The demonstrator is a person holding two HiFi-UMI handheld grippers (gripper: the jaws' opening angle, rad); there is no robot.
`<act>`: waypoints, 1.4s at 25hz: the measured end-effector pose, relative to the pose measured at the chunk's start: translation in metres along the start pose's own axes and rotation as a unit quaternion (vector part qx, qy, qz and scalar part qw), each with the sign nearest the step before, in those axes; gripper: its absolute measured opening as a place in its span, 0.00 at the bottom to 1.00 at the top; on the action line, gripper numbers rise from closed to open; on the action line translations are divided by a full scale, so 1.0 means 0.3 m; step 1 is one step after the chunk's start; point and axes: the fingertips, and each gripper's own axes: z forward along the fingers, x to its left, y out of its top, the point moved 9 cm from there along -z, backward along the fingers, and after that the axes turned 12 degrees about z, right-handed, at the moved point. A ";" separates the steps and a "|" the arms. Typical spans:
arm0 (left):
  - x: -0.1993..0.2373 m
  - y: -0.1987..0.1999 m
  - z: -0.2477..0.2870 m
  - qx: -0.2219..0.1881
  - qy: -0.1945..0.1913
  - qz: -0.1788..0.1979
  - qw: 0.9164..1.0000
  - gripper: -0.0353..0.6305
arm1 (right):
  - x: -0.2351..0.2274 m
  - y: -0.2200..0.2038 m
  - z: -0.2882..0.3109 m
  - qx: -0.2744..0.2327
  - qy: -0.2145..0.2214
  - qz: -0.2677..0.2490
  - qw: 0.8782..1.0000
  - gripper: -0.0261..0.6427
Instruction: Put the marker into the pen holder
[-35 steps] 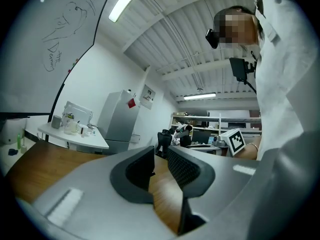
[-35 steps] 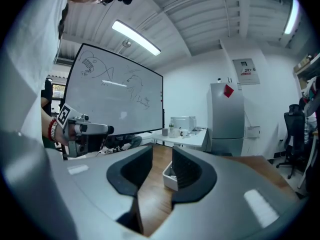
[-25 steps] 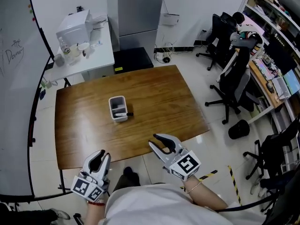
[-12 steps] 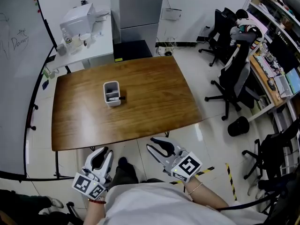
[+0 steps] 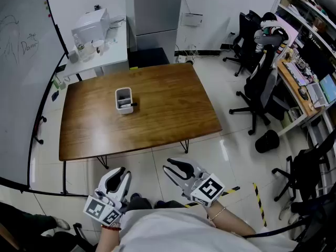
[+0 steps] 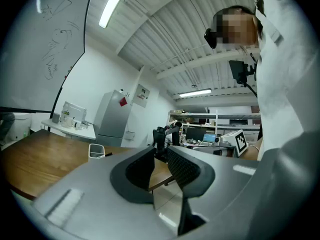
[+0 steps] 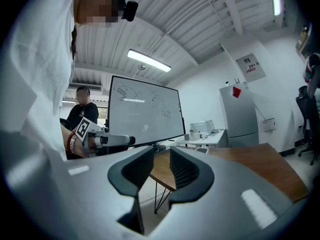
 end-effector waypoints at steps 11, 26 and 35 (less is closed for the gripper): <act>-0.051 0.004 -0.098 0.010 -0.001 0.023 1.000 0.14 | 0.088 -0.032 -0.003 0.013 0.005 -0.001 1.000 0.16; 0.061 0.036 -0.421 0.001 0.035 0.010 0.999 0.14 | 0.359 -0.064 0.234 0.037 0.046 -0.004 0.998 0.14; 0.062 0.045 -0.503 -0.011 0.002 0.001 1.000 0.14 | 0.459 -0.091 0.234 0.047 0.008 0.009 0.999 0.11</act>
